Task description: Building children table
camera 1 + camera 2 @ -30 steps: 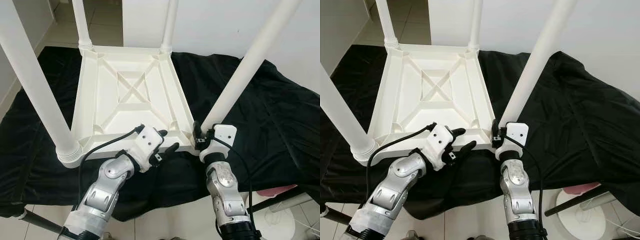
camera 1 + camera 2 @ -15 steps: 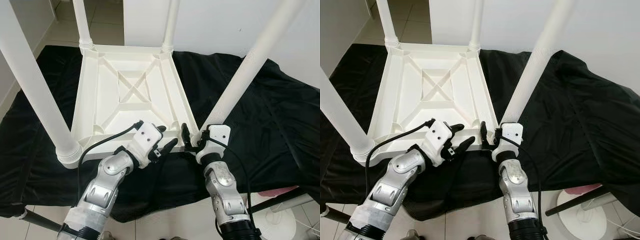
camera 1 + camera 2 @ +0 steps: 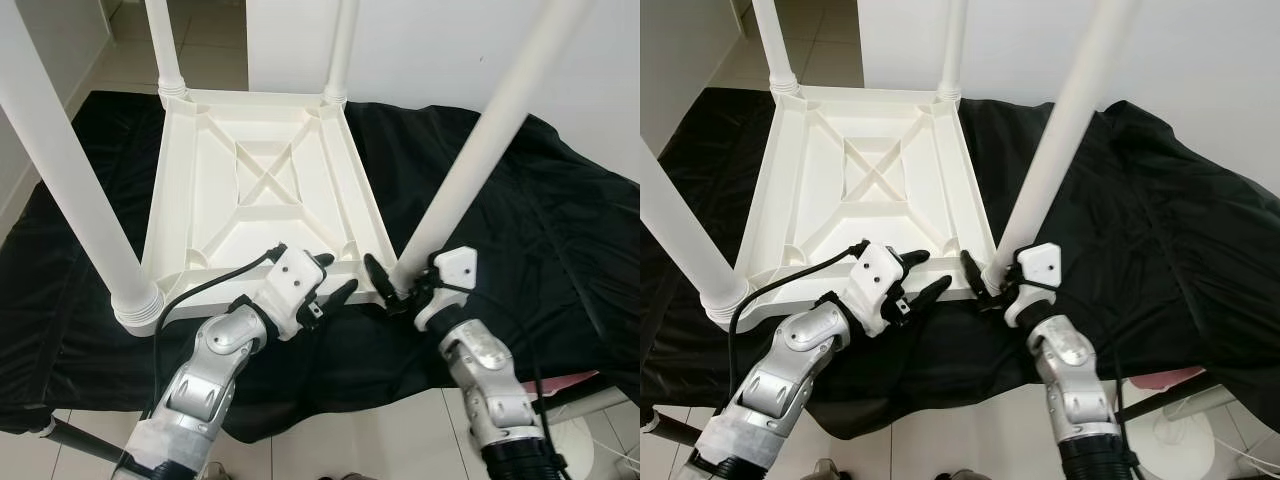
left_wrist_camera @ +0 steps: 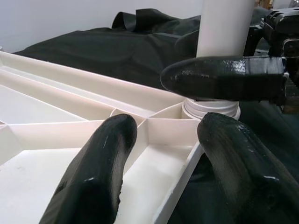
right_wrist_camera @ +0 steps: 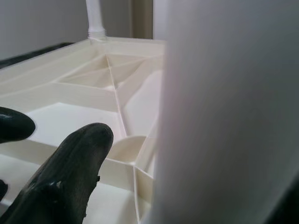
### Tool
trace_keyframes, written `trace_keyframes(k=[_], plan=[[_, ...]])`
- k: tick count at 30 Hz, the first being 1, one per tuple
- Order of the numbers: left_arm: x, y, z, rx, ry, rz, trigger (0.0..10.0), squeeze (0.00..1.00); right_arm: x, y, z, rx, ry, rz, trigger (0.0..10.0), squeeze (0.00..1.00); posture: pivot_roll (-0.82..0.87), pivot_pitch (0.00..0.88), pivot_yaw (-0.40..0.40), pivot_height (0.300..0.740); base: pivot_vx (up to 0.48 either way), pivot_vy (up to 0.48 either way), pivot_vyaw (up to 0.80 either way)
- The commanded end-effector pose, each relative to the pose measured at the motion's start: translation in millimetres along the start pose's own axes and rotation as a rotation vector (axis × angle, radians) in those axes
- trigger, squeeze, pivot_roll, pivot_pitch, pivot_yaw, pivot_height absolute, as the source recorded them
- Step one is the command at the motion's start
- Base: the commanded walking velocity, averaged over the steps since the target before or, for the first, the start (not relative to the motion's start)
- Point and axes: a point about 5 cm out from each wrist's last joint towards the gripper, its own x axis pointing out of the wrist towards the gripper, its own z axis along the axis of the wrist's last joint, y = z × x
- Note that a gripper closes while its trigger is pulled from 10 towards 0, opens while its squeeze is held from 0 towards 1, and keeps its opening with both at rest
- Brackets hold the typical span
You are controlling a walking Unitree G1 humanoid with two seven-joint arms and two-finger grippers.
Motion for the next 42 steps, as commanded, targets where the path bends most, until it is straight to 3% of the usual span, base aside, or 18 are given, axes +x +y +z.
trace_keyframes(k=[1, 4, 12, 13, 14, 28, 29, 39, 42], plan=[[-1.5, -8.9, -1, -0.013, 0.008, -0.098, 10.0, 0.00, -1.1, -4.1, -3, 0.003, 0.018, 0.045, 10.0, 0.00, 0.03, 0.083, -0.093, 0.740, 0.000, 0.000, 0.00], [-6.1, -13.9, -1, -0.005, 0.017, -0.147, 10.0, 0.00, 0.2, -12.5, -5, -0.025, 0.061, 0.128, 10.0, 0.00, 0.04, 0.079, -0.098, 0.740, 0.000, 0.000, 0.00], [-10.7, -20.9, -3, 0.027, 0.055, -0.214, 10.0, 0.00, -1.6, -21.7, -10, -0.045, 0.107, 0.196, 10.0, 0.00, 0.04, 0.076, -0.103, 0.740, 0.000, 0.000, 0.00], [-11.2, -21.6, -3, 0.035, 0.059, -0.221, 10.0, 0.00, -1.6, -23.1, -11, -0.052, 0.110, 0.202, 9.0, 0.00, 0.04, 0.076, -0.103, 0.740, 0.000, 0.000, 0.00], [-11.7, -22.2, -2, 0.040, 0.059, -0.232, 10.0, 0.00, -0.8, -25.9, -12, -0.067, 0.117, 0.202, 0.0, 0.00, 0.05, 0.075, -0.100, 0.740, 0.000, 0.000, 0.00], [-10.8, -22.0, 0, 0.043, 0.065, -0.234, 10.0, 0.00, -1.1, -30.0, -18, -0.050, 0.127, 0.230, 0.0, 0.00, 0.04, 0.078, -0.094, 0.740, 0.000, 0.000, 0.00], [-10.4, -22.8, -1, 0.044, 0.068, -0.235, 10.0, 0.00, -2.6, -31.1, -17, -0.043, 0.122, 0.211, 10.0, 0.00, 0.03, 0.080, -0.088, 0.740, 0.000, 0.000, 0.00], [-9.1, -21.7, -1, 0.048, 0.071, -0.237, 10.0, 0.00, -3.5, -28.6, -8, -0.010, 0.073, 0.143, 10.0, 0.00, 0.02, 0.083, -0.084, 0.740, 0.000, 0.000, 0.00], [-8.1, -21.7, -2, 0.050, 0.073, -0.239, 10.0, 0.00, -4.3, -24.9, -3, -0.037, 0.059, 0.037, 10.0, 0.00, 0.01, 0.083, -0.086, 0.740, 0.000, 0.000, 0.00]])
